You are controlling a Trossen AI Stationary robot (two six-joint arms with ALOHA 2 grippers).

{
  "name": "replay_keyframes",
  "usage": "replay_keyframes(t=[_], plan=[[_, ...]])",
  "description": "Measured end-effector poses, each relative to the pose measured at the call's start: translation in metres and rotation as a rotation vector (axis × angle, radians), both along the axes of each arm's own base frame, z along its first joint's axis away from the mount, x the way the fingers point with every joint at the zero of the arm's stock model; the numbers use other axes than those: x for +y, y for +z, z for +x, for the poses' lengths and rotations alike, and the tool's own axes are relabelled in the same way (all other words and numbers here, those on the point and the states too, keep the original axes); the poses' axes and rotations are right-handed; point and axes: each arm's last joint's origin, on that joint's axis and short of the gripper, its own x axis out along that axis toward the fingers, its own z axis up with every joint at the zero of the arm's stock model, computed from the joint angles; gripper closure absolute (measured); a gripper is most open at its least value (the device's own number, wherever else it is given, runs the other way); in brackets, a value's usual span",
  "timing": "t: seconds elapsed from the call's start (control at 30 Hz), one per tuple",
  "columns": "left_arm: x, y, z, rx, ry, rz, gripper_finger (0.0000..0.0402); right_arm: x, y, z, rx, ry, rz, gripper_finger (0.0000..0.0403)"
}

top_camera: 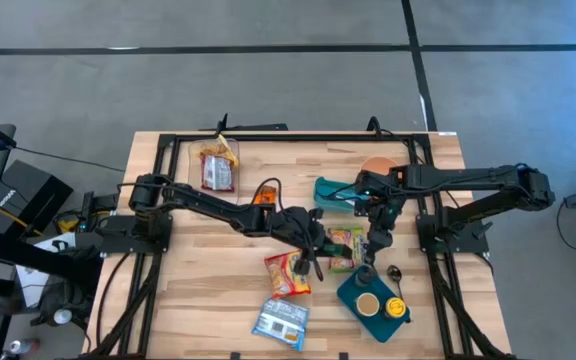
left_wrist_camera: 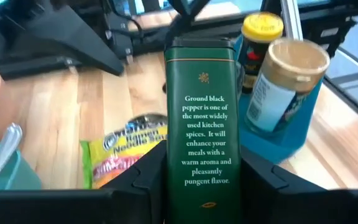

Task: Pick & Place Food Item
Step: Put the green seasoning can into the blue bin

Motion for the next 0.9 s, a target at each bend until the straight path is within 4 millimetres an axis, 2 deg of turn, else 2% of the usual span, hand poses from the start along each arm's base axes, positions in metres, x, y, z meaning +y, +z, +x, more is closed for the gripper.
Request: replay_keyframes(t=[0.13,0.3,0.57,0.77,0.9], plan=[[0.0,-0.003,-0.001,0.032,0.0,0.003,0.0277,-0.001,-0.001,0.0,-0.059,0.071,-0.085,0.003],[0.0,-0.006,-0.003,0.07,0.006,-0.004,0.0261,-0.001,0.0,0.004,-0.171,0.17,-0.141,0.003],[0.0,-0.007,-0.004,0.089,0.016,-0.018,0.0278,0.004,0.006,0.015,-0.31,0.191,-0.168,0.003],[0.001,-0.001,-0.012,0.153,0.03,-0.033,0.0259,0.005,0.012,0.025,-0.436,0.192,-0.194,0.003],[0.001,0.009,-0.02,0.181,0.031,-0.033,0.0272,0.004,0.016,0.031,-0.513,0.186,-0.211,0.003]])
